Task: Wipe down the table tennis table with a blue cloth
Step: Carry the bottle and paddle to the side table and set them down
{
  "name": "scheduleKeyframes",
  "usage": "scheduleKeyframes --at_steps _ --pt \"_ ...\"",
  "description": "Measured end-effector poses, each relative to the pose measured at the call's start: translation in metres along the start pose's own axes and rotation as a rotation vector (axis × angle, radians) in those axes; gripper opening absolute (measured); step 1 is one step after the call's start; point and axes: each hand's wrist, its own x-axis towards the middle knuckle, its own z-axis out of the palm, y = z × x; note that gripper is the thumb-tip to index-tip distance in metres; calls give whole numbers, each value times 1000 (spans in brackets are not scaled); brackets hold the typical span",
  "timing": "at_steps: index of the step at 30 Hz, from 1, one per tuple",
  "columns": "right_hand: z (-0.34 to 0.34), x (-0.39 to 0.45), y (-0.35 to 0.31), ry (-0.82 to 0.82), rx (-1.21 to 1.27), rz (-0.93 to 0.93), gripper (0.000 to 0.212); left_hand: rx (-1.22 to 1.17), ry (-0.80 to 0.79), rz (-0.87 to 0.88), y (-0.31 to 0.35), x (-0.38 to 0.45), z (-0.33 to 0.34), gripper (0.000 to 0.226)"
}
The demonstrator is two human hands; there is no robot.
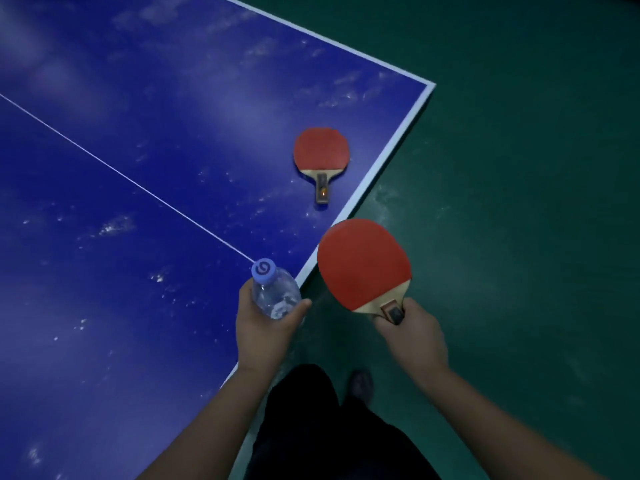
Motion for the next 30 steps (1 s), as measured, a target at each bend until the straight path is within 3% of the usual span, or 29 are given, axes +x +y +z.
scheduleKeyframes --at_steps 13,17,24,30 --pt "63 215 -150 -43 142 12 34 -35 65 -47 24 185 63 75" --pt "86 261 -183 -44 106 53 38 -35 75 -67 25 227 66 69" --pt "102 281 -201 -73 96 87 41 -33 88 -116 24 260 66 72" --pt "111 284 -211 -97 26 131 57 -40 86 -138 22 266 69 73"
